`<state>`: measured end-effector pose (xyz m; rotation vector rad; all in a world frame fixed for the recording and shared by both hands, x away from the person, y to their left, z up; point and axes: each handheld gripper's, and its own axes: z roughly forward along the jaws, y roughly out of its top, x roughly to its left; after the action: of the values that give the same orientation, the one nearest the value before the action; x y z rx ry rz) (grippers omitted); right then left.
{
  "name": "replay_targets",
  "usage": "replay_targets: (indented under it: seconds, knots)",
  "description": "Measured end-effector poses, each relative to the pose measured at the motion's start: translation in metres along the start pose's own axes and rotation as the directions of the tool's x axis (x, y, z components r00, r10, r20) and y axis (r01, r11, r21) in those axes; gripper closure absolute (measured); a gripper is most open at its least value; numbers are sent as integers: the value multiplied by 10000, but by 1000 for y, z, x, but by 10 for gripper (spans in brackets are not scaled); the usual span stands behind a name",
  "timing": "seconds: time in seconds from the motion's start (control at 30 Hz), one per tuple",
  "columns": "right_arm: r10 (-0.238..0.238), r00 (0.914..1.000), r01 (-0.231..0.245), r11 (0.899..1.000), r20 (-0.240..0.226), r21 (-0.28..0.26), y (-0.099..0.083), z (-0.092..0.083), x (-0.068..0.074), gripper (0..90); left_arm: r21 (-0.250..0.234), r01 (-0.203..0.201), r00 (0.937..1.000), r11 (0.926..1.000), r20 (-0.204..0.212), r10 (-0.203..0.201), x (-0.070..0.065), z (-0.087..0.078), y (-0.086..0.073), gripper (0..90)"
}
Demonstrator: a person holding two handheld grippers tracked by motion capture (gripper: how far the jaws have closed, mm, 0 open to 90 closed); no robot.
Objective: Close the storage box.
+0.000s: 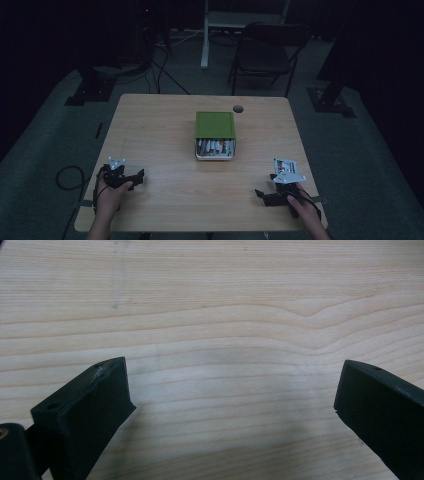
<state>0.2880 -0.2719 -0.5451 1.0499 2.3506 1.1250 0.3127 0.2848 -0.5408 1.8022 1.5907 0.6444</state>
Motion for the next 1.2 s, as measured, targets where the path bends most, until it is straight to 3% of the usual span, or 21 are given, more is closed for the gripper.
replay_targets:
  seconds: [0.17,0.4,0.63,0.73,1.2]
  knots:
    - [-328,9994,324,9989,118,327,-9,-5,-2,108,150,5,10000,9999,-88,-3,5,-3,-5,20]
    - [-57,9999,47,9971,134,761,-13,-8,-6,109,229,86,9999,9997,-132,-83,8,-6,-10,20]
    - [-46,9999,34,9970,147,767,-13,-8,-7,108,597,-144,9997,9981,-181,155,5,-8,-14,20]
    - [-40,9999,28,9970,150,768,-13,-8,-7,108,764,-522,9979,9957,-338,549,2,-8,-14,20]
    - [-11,9999,-1,9971,165,765,-14,-8,-7,108,760,-521,9979,9957,-338,548,2,-8,-14,19]
